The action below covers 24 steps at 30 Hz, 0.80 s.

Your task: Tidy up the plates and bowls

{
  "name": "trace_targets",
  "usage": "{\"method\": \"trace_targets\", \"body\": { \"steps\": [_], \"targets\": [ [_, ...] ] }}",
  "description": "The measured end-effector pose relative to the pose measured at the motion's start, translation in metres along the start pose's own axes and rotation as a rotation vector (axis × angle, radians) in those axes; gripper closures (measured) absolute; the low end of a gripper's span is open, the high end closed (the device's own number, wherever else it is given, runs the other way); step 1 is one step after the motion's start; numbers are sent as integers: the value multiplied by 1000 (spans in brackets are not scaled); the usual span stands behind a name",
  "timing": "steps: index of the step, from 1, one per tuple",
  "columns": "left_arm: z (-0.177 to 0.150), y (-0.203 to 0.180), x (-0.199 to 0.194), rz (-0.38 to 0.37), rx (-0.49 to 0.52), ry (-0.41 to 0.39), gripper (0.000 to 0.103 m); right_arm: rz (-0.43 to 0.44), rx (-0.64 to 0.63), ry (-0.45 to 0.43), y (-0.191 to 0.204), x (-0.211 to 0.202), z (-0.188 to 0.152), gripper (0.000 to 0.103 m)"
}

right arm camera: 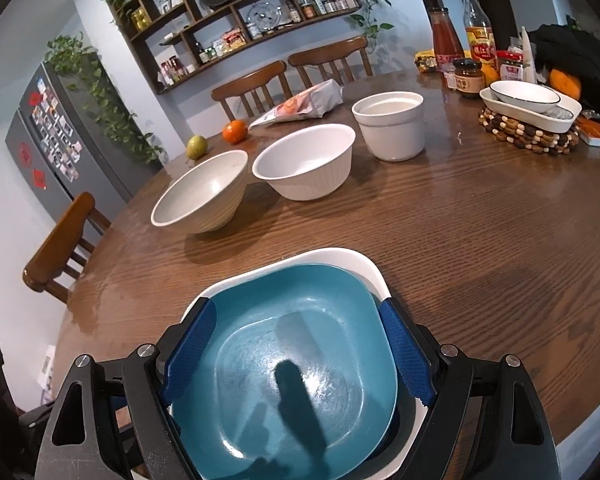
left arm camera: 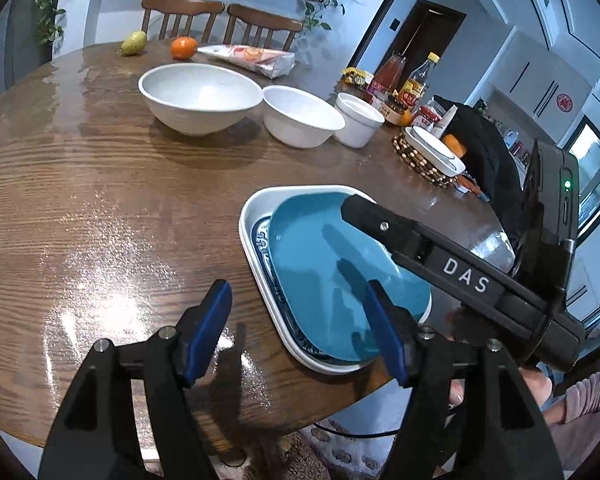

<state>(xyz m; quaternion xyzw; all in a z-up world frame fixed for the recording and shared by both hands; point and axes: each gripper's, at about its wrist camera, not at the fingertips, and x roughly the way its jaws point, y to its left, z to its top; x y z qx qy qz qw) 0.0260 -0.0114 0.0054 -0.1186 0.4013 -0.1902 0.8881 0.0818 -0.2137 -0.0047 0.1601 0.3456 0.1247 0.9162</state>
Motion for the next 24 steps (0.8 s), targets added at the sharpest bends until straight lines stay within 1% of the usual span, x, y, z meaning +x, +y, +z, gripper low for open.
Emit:
{"method": "trace_targets", "body": {
  "steps": [2,5,7,10,16,20,24],
  "targets": [
    [-1,-1,-2,9,12,-22,41,3,1,0,0,0,0,19],
    [-1,1,-4,-1,6,-24,43,0,3,0,-1,-1,0,19],
    [-1,2,-6,-7,4,-27,48,1,4,-1,-1,-1,-1,19],
    [-2,1,-6,-17,6,-30,52,2,4,-2,-1,-2,-1,19],
    [-2,-4,1,-31,13,-7,53,1,8,-2,-2,-3,-1,19],
    [-1,-6,6,-63,13,8,53,4,14,3,-3,-3,-1,19],
    [0,-7,12,-58,14,19,53,21,27,9,-5,-4,-2,19]
  ]
}}
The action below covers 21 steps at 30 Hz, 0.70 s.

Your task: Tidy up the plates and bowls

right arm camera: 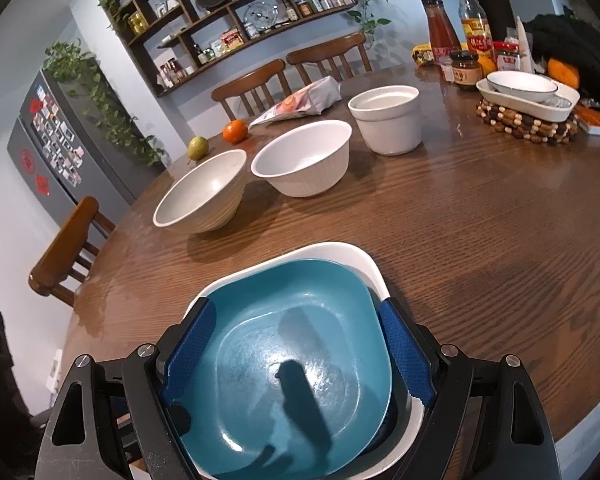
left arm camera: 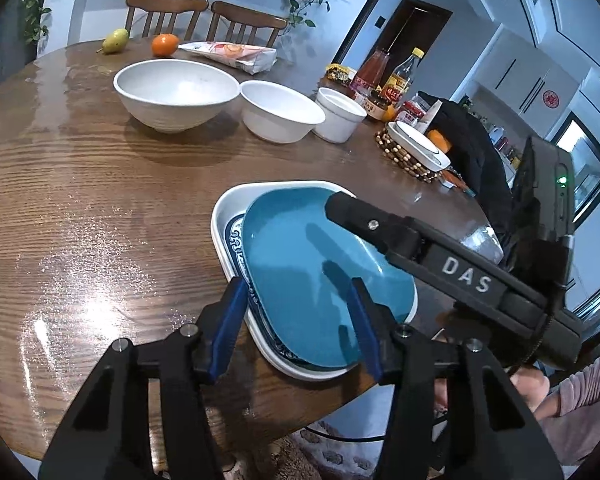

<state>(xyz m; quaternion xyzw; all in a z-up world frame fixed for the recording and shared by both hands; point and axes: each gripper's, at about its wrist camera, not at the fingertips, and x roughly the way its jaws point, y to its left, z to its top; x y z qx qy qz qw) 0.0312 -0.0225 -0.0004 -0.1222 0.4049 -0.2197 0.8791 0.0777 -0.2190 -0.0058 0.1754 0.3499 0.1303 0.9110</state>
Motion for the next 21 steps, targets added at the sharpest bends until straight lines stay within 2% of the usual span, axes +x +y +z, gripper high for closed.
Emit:
{"method": "trace_targets", "body": {
  "steps": [4,11,15,21],
  "targets": [
    [3,1,-2,-10,-7,-6,53,4,0,-7,0,-3,0,19],
    [18,-1,-6,43,12,-33,53,10,8,-19,-3,-6,7,19],
    [37,-4,-13,102,45,-59,51,28,8,-38,-2,-13,17,19],
    [83,-4,-28,106,51,-115,50,96,-21,-97,6,-33,51,19]
  ]
}}
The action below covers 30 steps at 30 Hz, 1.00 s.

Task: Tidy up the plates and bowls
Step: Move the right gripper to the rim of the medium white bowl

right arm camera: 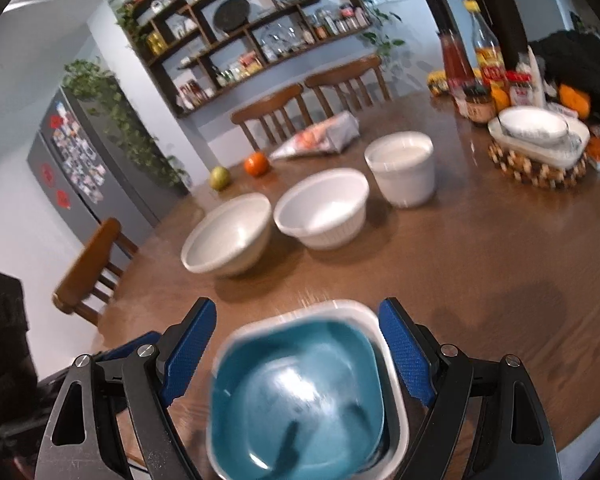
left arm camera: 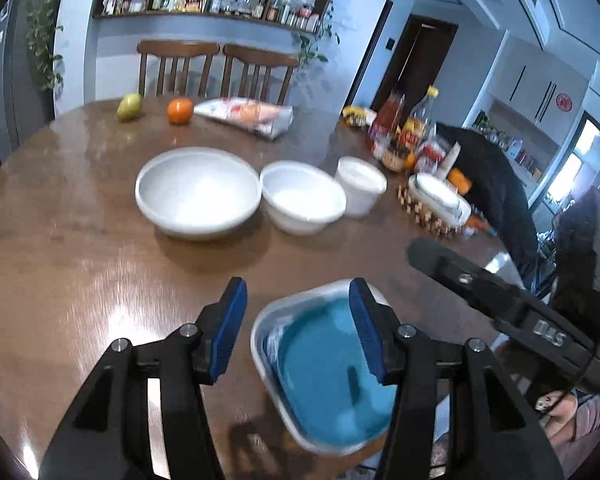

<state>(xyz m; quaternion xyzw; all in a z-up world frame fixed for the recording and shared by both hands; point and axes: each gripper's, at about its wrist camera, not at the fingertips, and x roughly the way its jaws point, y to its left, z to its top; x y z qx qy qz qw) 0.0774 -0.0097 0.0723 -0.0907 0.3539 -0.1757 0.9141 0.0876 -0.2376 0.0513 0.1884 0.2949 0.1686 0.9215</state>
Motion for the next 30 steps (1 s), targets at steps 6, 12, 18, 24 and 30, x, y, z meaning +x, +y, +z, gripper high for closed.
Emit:
{"method": "trace_targets", "body": {
  "steps": [6,12,18,24,30],
  "targets": [
    [50,-6,24,-20,-34,31,50,82,-66,-31,17,-8,63,18],
    [77,-7,84,-25,-97,150,51,86,-89,114,16,50,125,18],
    [71,-8,135,45,-85,234,52,10,77,258,-37,125,129,18],
    [70,-2,153,71,-108,255,52,9,62,280,-50,136,116,18],
    [67,-9,160,92,-79,233,52,5,109,323,-60,151,113,18]
  ]
}}
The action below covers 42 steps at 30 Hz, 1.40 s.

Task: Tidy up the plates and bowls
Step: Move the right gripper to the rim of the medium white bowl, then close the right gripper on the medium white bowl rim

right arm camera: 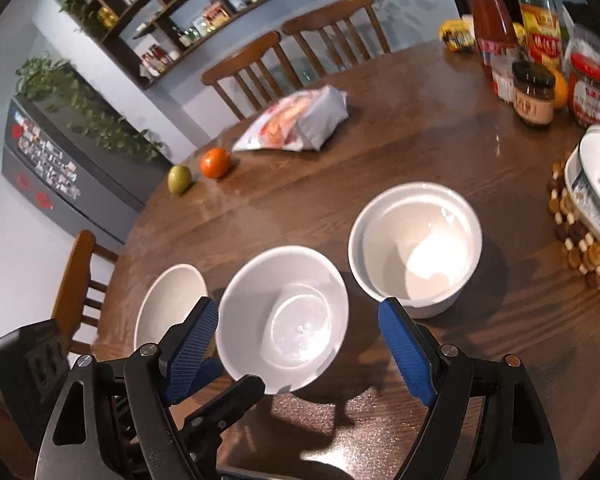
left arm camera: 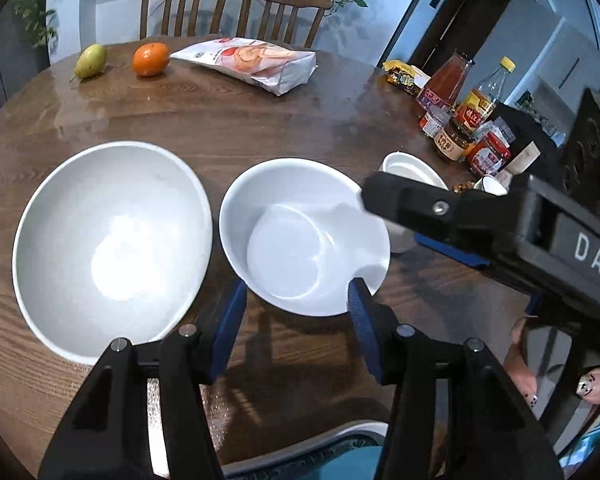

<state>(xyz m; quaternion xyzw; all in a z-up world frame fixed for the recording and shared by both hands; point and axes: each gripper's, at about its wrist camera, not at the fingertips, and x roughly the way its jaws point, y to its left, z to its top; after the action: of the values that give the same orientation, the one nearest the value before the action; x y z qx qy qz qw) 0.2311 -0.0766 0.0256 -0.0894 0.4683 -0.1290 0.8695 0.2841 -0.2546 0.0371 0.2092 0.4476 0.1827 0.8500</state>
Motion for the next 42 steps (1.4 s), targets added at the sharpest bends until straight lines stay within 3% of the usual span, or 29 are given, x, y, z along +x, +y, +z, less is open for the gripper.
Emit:
{"method": "trace_targets", "body": {
  "steps": [3,7,13,22,24,29,34,36,42],
  "targets": [
    [-1,0,5,-5,5,8,52,35,10,25,-2,6,0,18],
    [-1,-1,8,-12,8,9,51,-1,-1,14,-1,12,-1,18],
    [-1,-3,14,-57,6,24,50,-11,15,65,-3,32,-3,24],
    [-3,-4,18,-68,8,15,43,-61,26,114,-7,56,-8,25],
    [-4,-5,18,-63,13,6,43,-59,25,121,-8,58,-9,33],
    [-5,-6,20,-76,18,7,43,-53,36,118,-11,58,-10,37],
    [-6,-7,21,-80,25,-9,44,-86,16,119,-11,59,-10,60],
    [-6,-4,24,-86,12,4,44,-96,2,127,-10,61,-11,74],
    [-6,-3,27,-104,3,19,44,-112,-15,115,-8,60,-12,80]
  ]
}}
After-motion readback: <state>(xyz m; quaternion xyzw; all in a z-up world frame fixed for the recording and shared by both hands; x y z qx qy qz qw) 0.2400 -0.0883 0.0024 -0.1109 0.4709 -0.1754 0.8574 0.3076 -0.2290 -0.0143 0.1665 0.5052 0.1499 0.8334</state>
